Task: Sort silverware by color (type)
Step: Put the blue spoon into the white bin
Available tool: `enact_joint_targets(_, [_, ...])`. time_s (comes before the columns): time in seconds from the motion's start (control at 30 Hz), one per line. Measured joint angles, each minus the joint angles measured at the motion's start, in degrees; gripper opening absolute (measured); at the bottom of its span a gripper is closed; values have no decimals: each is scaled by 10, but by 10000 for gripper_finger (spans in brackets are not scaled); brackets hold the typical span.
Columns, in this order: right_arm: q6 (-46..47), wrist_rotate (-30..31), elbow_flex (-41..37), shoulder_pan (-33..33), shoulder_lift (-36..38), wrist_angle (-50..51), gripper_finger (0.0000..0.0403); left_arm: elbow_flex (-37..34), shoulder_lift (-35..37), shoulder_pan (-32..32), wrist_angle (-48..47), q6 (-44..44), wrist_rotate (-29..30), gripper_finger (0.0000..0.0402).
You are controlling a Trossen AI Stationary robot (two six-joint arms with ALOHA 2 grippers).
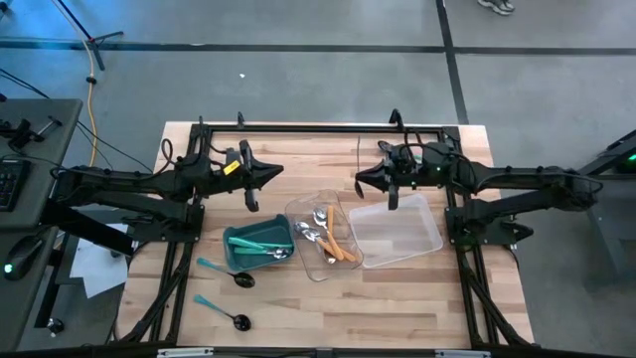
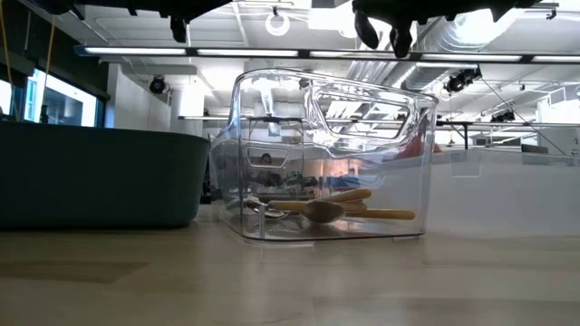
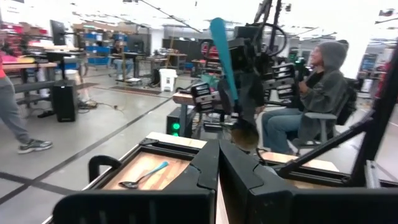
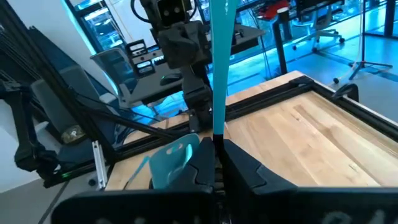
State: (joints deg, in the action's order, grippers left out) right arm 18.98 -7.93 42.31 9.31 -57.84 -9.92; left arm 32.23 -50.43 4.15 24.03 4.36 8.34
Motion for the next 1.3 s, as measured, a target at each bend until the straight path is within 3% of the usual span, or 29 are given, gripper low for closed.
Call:
enact_joint_targets(0.27, [-48,-1,0,-5,1,-6,0,0,0,0,0,0,-26,0])
enact_joint_targets(0.47, [-65,-17,0,-5,1,-5,0,0,0,0,0,40,-81,0])
enact_joint_targets(0.8, [-77,-40,12,-5,1,20,0,0,0,0,3,38,-77,0])
enact_joint_targets(0.9, [-94,-56,52,-5,1,105,0,0,0,0,2,40,-79,0])
enact_joint_targets(1.1, [-148,-60,180,-5,-1,404,0,0,0,0,2,39,-78,0])
enact_joint_targets(1.3, [-108,-71,256,-10,-2,609,0,0,0,0,3,45,-72,0])
